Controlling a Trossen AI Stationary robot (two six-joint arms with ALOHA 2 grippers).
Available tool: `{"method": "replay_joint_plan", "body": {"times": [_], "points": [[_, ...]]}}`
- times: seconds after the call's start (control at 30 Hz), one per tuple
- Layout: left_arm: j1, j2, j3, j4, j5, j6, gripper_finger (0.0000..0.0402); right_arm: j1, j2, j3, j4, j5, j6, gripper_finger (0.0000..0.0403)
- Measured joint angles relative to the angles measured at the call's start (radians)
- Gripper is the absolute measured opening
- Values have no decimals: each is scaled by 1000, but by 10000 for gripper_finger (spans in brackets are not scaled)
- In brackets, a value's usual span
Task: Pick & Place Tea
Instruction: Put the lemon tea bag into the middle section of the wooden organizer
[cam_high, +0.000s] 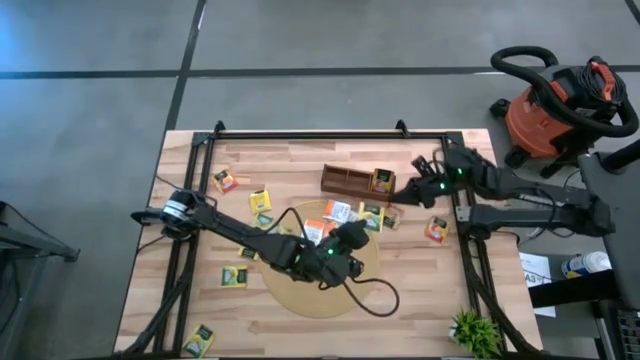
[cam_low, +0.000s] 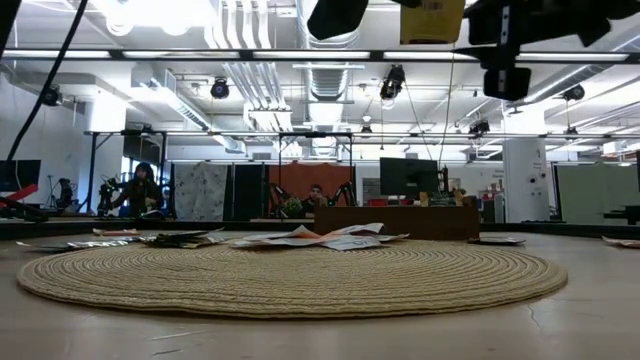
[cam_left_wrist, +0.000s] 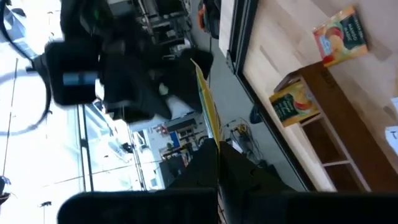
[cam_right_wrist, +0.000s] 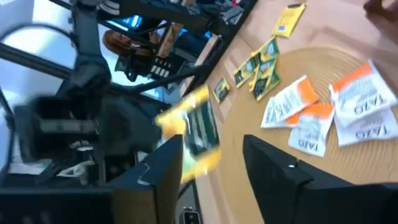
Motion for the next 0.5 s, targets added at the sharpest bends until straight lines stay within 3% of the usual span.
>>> {"method": "replay_joint_plan", "body": {"times": [0.13,0.3,0.5], "points": [[-22,0,0,18,0,9,0,-137,81,83,-87,-178,-68,188],[-40,0,1,25,6,18,0,-215,193,132,-116,-512,-89,192],[-34,0,18,57,6,49,0,-208,309,138,-119,-610,-119,192]]}}
